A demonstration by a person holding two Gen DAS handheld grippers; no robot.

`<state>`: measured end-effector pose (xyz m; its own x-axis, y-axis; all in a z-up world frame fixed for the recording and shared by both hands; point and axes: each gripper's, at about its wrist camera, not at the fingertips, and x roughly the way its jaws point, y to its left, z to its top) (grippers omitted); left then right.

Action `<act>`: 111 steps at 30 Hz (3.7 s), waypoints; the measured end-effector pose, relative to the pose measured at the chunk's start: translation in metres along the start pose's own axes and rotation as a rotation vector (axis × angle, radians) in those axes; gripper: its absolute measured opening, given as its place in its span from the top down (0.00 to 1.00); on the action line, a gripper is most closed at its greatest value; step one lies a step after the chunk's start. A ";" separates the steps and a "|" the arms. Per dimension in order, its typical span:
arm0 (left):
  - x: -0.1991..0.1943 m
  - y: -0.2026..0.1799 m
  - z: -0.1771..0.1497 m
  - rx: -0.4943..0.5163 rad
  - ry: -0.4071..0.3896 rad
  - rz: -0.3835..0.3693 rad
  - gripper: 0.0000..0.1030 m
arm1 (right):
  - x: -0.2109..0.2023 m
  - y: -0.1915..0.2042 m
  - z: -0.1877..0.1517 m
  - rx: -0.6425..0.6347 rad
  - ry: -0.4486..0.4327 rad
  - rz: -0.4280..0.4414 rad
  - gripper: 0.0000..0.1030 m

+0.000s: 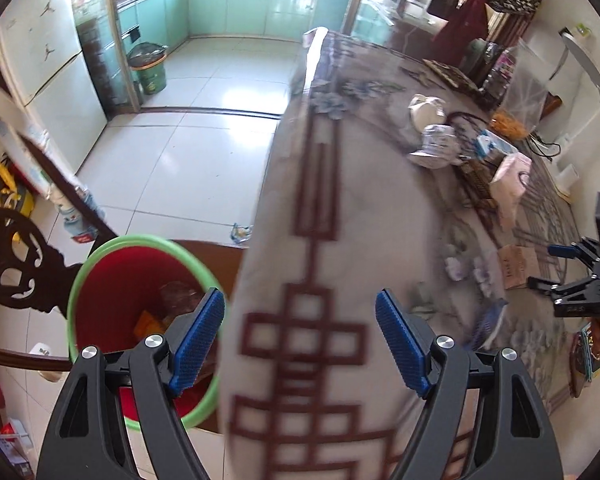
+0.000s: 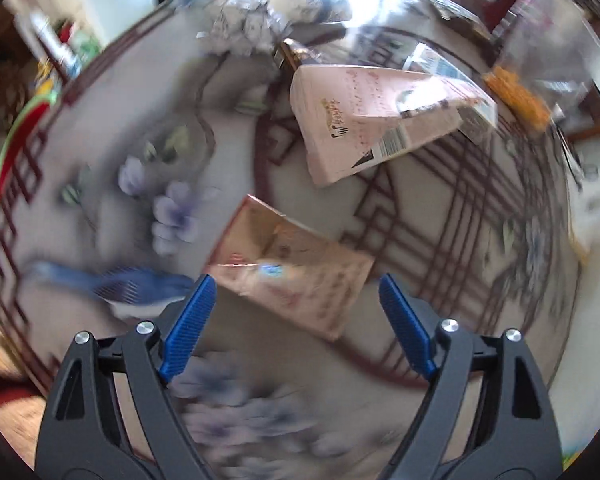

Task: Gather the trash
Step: 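Grasp the pink paper bag with the left tool while the right tool grasps a cigarette pack, then lift the pink paper bag and cigarette pack above the table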

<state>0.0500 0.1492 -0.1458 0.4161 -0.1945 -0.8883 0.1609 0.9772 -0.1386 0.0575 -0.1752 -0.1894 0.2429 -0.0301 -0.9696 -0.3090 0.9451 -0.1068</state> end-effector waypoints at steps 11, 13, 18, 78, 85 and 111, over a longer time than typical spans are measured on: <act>0.004 -0.138 0.028 0.127 -0.027 -0.041 0.26 | 0.028 -0.014 -0.016 -0.205 0.001 0.161 0.26; 0.008 -0.162 0.037 0.160 -0.030 -0.042 0.26 | 0.023 -0.022 -0.026 -0.154 -0.027 0.170 0.27; 0.027 -0.221 0.061 0.247 -0.025 -0.058 0.26 | 0.013 -0.076 -0.056 0.167 -0.090 0.226 0.27; 0.033 -0.202 0.052 0.164 0.012 -0.076 0.57 | 0.028 -0.148 -0.084 0.590 -0.068 0.139 0.35; 0.032 -0.195 0.048 0.153 0.013 -0.074 0.57 | 0.014 -0.143 -0.085 0.632 -0.104 0.183 0.37; 0.023 -0.147 0.040 0.126 0.014 -0.079 0.57 | 0.002 -0.117 -0.068 0.603 -0.109 0.204 0.23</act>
<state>0.0716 -0.0027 -0.1282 0.3850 -0.2680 -0.8832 0.3044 0.9402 -0.1527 0.0315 -0.3075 -0.1935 0.3358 0.1730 -0.9259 0.2046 0.9461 0.2510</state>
